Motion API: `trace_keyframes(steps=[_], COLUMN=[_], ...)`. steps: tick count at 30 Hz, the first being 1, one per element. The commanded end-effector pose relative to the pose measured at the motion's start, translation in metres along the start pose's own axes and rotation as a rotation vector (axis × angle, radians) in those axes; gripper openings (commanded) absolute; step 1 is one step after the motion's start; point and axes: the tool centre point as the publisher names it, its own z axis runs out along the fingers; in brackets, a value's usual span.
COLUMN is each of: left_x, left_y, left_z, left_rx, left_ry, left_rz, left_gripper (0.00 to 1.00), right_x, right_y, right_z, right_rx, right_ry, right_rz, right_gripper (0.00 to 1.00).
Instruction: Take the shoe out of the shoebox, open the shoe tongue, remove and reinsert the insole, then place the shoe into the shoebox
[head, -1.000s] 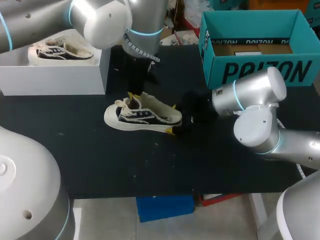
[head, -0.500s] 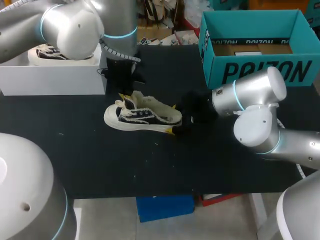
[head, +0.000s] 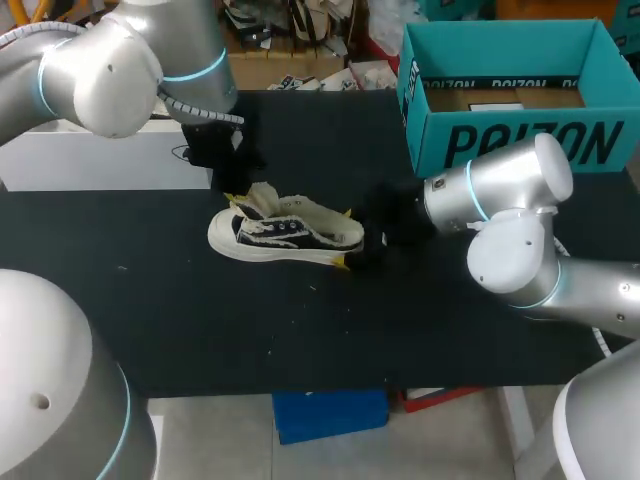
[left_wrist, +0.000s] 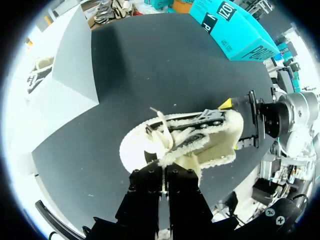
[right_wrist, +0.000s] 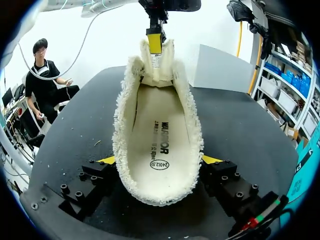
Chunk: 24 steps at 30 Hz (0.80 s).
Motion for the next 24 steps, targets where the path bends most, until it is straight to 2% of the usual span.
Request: trace_keyframes(steps=[1,10,14,15,19,24], left_x=[-0.008,-0.008,-0.009,-0.008,-0.005,0.011], left_y=[0.003,0.002,0.002,0.002,0.0,-0.009], left_z=[0.01,0.012,0.013,0.014,0.008,-0.019], left_rx=[0.007,0.015,-0.005,-0.009,-0.019,0.003], left_ry=[0.108,0.13,0.13,0.133,0.162,0.194], left_rz=[0.004,0.005,0.01,0.013,0.045,0.248], left_gripper=[0.0,0.0,0.29,1.0,1.0,1.0], right_x=[0.0,0.0,0.0,0.0,0.0,0.0], right_y=[-0.001,-0.001,-0.001,-0.001,-0.001,-0.001], right_z=[0.002,0.002,0.002,0.002,0.002,0.002], right_rx=[0.004,0.004,0.004,0.004,0.004,0.004], right_ry=[-0.001,-0.001,-0.001,-0.001,-0.001,-0.001], right_rz=[0.002,0.002,0.002,0.002,0.002,0.002], right_gripper=[0.0,0.0,0.0,0.0,0.0,0.0])
